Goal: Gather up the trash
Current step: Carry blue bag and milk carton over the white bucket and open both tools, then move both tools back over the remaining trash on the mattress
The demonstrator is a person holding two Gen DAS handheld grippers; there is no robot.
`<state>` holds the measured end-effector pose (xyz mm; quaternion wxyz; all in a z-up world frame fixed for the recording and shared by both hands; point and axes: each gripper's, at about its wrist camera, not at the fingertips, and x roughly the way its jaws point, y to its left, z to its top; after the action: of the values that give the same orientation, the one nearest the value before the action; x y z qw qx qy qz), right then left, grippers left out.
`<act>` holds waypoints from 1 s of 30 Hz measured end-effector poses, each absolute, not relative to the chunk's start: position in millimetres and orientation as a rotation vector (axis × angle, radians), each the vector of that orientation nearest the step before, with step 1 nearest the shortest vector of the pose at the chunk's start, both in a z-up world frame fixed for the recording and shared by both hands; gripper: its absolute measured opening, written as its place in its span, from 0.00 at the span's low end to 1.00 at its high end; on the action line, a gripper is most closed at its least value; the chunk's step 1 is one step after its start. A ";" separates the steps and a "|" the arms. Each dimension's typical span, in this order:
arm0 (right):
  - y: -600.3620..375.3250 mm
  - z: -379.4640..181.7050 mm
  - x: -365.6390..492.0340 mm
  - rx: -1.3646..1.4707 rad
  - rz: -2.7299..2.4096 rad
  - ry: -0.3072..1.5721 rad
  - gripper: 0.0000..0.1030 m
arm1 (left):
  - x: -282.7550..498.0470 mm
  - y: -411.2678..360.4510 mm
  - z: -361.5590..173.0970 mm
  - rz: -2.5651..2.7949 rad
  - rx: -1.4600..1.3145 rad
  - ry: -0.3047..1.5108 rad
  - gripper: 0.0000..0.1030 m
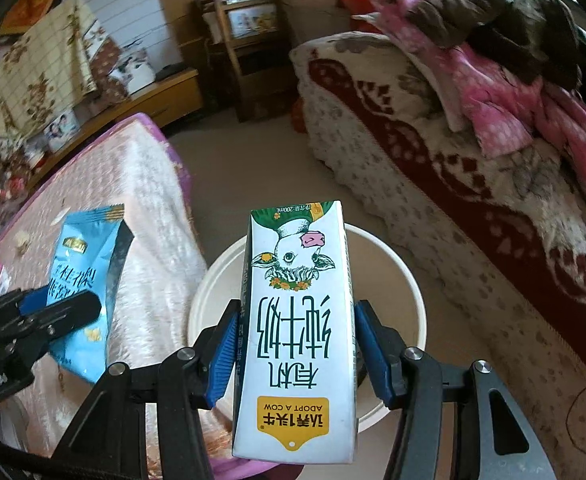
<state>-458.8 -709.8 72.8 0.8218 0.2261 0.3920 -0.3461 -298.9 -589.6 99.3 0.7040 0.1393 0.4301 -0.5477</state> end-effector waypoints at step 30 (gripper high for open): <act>-655.4 71.0 -396.5 0.450 -0.611 0.856 0.79 | -221.9 -501.3 90.2 -0.969 0.265 0.927 0.60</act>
<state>-396.5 -655.4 71.0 0.8409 0.2131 0.4051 -0.2890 -221.9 -501.3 90.2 0.7752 0.1226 0.4284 -0.4478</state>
